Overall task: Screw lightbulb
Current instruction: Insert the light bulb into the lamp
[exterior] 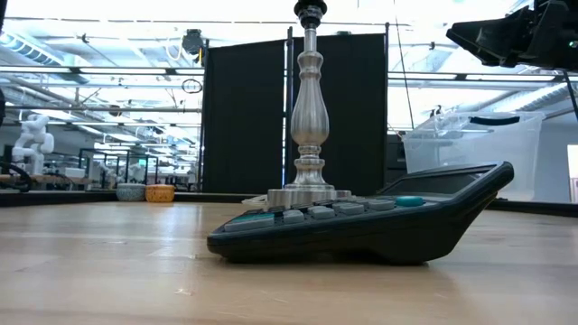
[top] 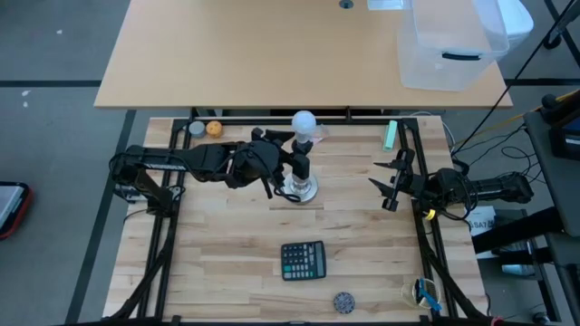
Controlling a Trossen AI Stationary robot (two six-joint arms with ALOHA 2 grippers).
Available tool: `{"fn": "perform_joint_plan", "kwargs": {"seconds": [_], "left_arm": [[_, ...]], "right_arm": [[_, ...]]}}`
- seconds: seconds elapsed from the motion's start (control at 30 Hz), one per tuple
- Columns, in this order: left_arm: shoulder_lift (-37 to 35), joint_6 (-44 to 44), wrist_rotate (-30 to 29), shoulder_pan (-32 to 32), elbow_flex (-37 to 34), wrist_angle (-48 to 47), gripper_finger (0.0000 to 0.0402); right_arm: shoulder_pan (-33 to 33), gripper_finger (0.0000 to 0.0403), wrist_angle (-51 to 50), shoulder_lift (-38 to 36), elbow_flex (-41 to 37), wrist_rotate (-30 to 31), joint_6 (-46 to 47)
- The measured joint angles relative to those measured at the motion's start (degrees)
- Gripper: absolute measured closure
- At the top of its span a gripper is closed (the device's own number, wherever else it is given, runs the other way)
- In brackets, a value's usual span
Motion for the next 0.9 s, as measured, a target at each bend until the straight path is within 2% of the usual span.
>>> {"fn": "perform_joint_plan", "kwargs": {"seconds": [0.9], "left_arm": [[0.00, -1.22, -2.84, -1.93, 0.00, -1.27, 0.0099]], "right_arm": [[0.01, 0.0190, -0.01, 0.00, -0.02, -0.01, 0.00]]}}
